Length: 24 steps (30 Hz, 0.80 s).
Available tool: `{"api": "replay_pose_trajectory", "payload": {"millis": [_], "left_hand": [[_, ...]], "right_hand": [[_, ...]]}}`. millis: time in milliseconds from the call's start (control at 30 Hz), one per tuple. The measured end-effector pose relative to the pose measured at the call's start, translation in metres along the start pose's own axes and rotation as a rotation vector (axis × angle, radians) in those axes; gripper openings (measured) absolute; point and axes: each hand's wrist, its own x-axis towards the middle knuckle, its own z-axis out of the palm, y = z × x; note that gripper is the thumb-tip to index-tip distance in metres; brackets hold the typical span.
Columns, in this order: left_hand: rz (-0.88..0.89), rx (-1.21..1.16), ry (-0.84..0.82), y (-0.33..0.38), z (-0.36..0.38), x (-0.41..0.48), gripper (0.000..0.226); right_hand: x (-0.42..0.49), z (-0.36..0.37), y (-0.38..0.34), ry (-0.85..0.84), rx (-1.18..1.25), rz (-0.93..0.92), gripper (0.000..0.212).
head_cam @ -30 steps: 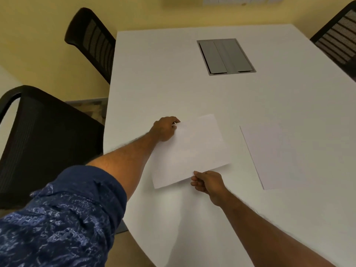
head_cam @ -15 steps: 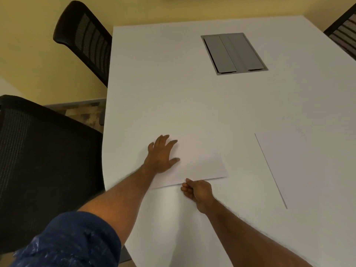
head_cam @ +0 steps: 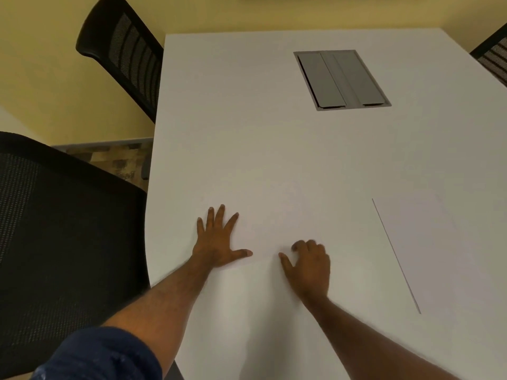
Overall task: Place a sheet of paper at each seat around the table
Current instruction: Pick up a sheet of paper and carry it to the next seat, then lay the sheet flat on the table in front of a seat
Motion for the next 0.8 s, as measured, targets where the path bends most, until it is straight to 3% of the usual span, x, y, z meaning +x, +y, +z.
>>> {"api": "replay_pose_trajectory", "payload": {"millis": [67, 167, 267, 800], "left_hand": [[0.010, -0.013, 0.020, -0.001, 0.002, -0.001, 0.128], [0.020, -0.038, 0.041, -0.003, 0.005, 0.000, 0.128], [0.039, -0.058, 0.049, -0.002, 0.005, 0.002, 0.132], [-0.022, -0.039, -0.022, 0.016, -0.010, -0.005, 0.116]], "right_hand": [[0.011, 0.000, 0.017, -0.036, -0.009, -0.057, 0.056], [0.026, -0.003, 0.031, -0.262, -0.058, -0.062, 0.074], [0.029, -0.005, 0.029, -0.344, -0.114, -0.075, 0.074], [0.032, -0.040, 0.041, -0.379, -0.182, -0.037, 0.072]]}}
